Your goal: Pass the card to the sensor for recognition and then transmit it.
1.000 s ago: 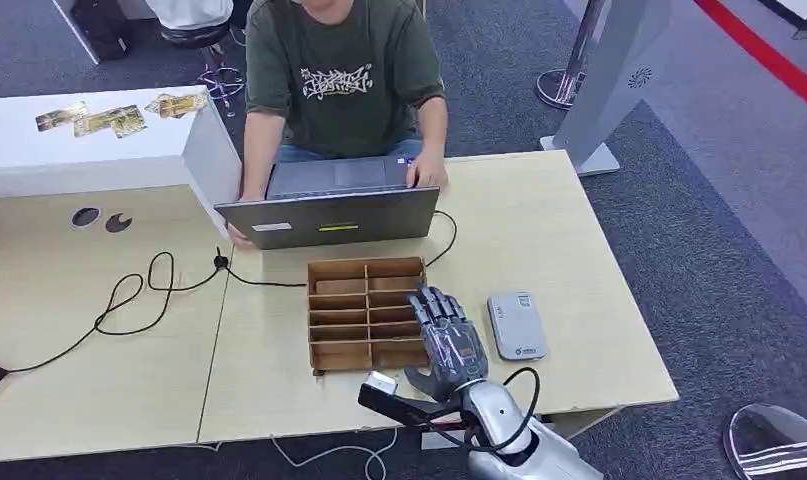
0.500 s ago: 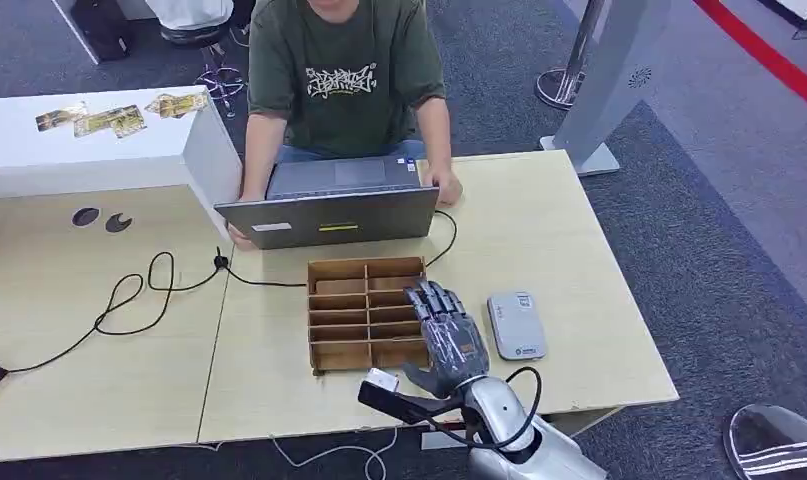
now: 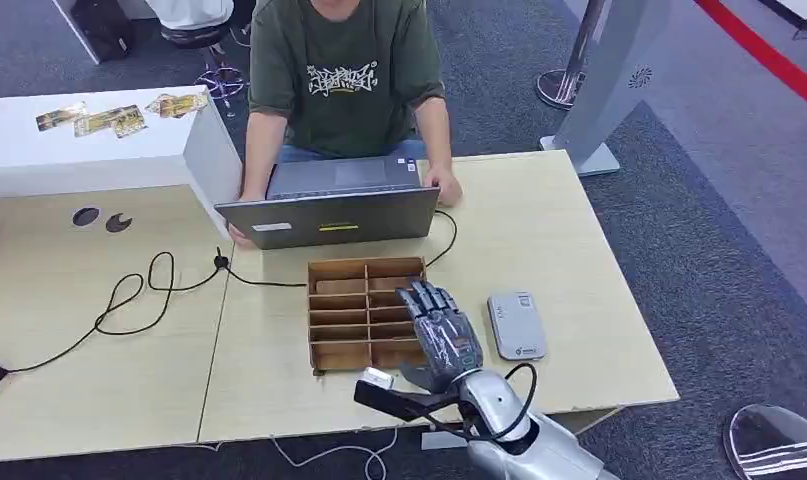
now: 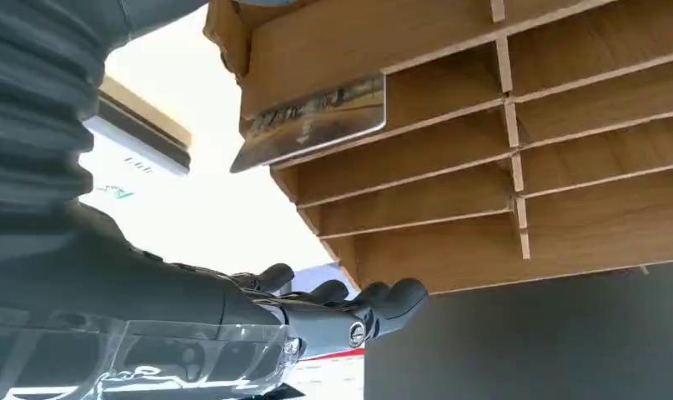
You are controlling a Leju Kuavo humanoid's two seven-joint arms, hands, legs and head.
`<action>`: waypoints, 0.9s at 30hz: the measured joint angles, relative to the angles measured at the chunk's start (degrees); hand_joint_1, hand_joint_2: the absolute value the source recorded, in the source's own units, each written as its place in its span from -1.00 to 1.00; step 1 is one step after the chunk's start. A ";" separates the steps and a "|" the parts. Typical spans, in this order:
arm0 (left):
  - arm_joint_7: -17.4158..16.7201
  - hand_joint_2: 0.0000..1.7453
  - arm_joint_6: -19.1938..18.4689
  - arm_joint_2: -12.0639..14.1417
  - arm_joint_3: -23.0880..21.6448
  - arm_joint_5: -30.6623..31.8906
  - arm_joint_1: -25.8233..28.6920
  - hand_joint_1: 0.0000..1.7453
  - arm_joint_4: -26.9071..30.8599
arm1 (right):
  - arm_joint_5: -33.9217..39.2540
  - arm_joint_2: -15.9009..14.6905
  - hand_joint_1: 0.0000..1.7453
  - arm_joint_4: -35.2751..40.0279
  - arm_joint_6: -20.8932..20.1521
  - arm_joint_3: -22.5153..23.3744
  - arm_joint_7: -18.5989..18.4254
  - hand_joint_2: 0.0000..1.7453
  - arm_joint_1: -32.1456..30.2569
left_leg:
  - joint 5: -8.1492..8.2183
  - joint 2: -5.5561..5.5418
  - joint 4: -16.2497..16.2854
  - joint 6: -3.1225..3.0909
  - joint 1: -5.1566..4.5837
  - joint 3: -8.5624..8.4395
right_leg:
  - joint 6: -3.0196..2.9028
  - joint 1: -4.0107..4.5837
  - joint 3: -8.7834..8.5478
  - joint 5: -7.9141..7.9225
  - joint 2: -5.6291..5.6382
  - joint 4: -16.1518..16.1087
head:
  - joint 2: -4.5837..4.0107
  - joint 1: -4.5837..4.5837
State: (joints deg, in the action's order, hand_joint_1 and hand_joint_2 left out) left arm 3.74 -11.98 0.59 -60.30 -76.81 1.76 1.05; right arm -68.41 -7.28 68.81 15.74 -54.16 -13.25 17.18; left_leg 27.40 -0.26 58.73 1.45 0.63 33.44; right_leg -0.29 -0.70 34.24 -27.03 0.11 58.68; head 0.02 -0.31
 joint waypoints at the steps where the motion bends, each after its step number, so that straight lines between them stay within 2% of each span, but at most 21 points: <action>1: 0.00 -1.00 0.00 0.00 0.00 0.00 0.00 -1.00 0.00 | 0.00 -0.09 -1.00 0.02 0.00 -0.07 -0.02 1.00 0.06 | 0.00 0.00 0.00 0.00 0.00 0.00 | 0.00 0.00 0.00 0.00 0.00 0.00 | -0.02 0.00; 20: 0.02 -1.00 -0.02 0.02 0.00 -0.13 0.01 -1.00 0.00 | 0.65 -1.07 -1.00 0.15 -0.96 -0.96 -0.72 1.00 0.45 | 0.00 0.00 0.00 0.00 0.00 0.00 | 0.00 0.00 0.00 0.00 0.00 0.00 | -0.02 0.00; 22: 0.02 -1.00 -0.02 0.02 0.00 -0.13 0.01 -1.00 0.00 | 0.87 -1.16 -0.82 0.15 -1.24 -1.07 -0.83 1.00 0.50 | 0.00 0.00 0.00 0.00 0.00 0.00 | 0.00 0.00 0.00 0.00 0.00 0.00 | -0.02 0.00; 23: 0.02 -1.00 -0.04 0.02 0.00 -0.13 0.01 -1.00 0.00 | 1.09 -1.20 -0.46 0.15 -1.55 -1.18 -0.90 1.00 0.58 | 0.00 0.00 0.00 0.00 0.00 0.00 | 0.00 0.00 0.00 0.00 0.00 0.00 | 0.00 -0.02; 24: 0.02 -1.00 -0.04 0.02 0.00 -0.13 0.01 -1.00 0.00 | 1.24 -1.22 0.80 0.15 -1.88 -1.27 -0.87 1.00 0.67 | 0.00 0.00 0.00 0.00 0.00 0.00 | 0.00 0.00 0.00 0.00 0.00 0.00 | 0.00 0.00; 25: 0.02 -1.00 -0.07 0.02 0.00 -0.13 0.01 -1.00 0.00 | 1.31 -1.25 0.92 0.15 -1.92 -1.36 -0.87 1.00 0.73 | 0.00 0.00 0.00 0.00 0.00 0.00 | 0.00 0.00 0.00 0.00 0.00 0.00 | 0.00 0.00; 27: 0.02 -1.00 -0.11 0.02 0.00 -0.13 0.01 -1.00 0.00 | 1.48 -1.27 1.00 0.15 -2.01 -1.48 -0.87 1.00 0.88 | 0.00 0.00 0.00 0.00 0.00 0.00 | 0.00 0.00 0.00 0.00 0.00 0.00 | 0.00 0.00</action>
State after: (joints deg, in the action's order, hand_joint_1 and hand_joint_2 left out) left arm 3.76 -12.09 0.61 -60.30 -76.94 1.77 1.05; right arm -66.93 -8.55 68.96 13.73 -55.65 -14.12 18.05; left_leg 27.40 -0.26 58.73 1.45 0.63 33.44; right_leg -0.29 -0.70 34.24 -27.03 0.11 58.68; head 0.02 -0.31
